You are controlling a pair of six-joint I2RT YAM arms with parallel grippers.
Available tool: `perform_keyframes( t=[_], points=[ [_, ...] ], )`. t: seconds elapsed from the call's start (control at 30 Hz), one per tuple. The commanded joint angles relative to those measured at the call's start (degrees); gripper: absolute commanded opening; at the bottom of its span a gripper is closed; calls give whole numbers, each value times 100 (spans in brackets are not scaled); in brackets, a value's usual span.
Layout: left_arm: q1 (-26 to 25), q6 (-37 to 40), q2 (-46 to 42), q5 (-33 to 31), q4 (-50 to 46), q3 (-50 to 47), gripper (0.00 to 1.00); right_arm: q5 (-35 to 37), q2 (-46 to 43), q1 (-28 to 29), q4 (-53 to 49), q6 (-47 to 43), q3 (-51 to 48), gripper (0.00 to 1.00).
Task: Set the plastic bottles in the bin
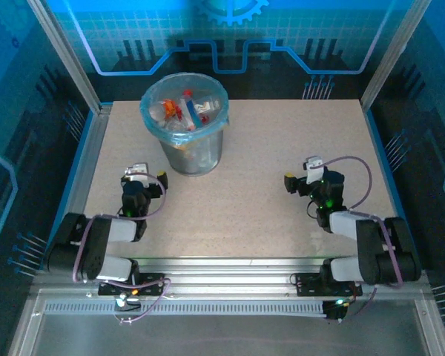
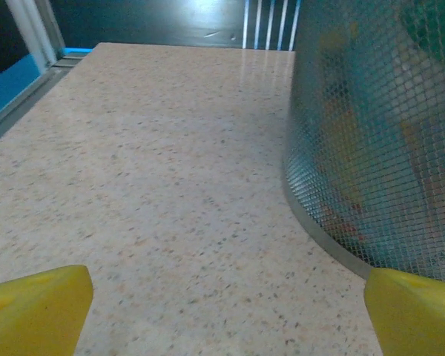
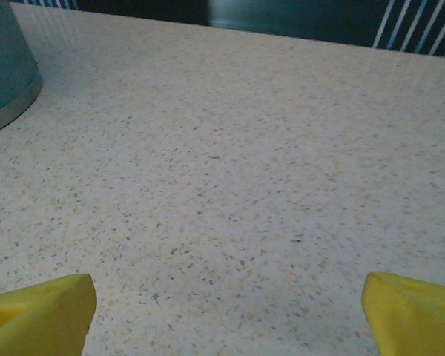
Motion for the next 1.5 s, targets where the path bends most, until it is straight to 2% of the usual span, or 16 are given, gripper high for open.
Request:
perform_keyframes(
  t=[0.0, 0.07, 0.13, 0.17, 0.2, 0.3, 1.47],
  points=[
    [132, 144, 637, 485, 1302, 69, 99, -494, 435, -96, 1013, -202, -76, 93],
    [180, 94, 740, 423, 1309, 93, 99, -376, 545, -88, 986, -137, 6, 93],
    [241, -16, 709, 321, 1105, 158, 99, 234, 607, -86, 582, 147, 285, 95],
    [273, -102, 674, 178, 888, 252, 99, 767, 623, -86, 89, 371, 549, 97],
    [297, -183, 650, 46, 619, 368, 99, 900, 613, -26, 8, 328, 553, 100],
    [372, -240, 610, 190, -135, 746, 99, 1128, 654, 83, 74, 276, 571, 100],
    [354, -201, 610, 261, -271, 827, 99, 1170, 650, 128, -17, 229, 604, 100]
  ],
)
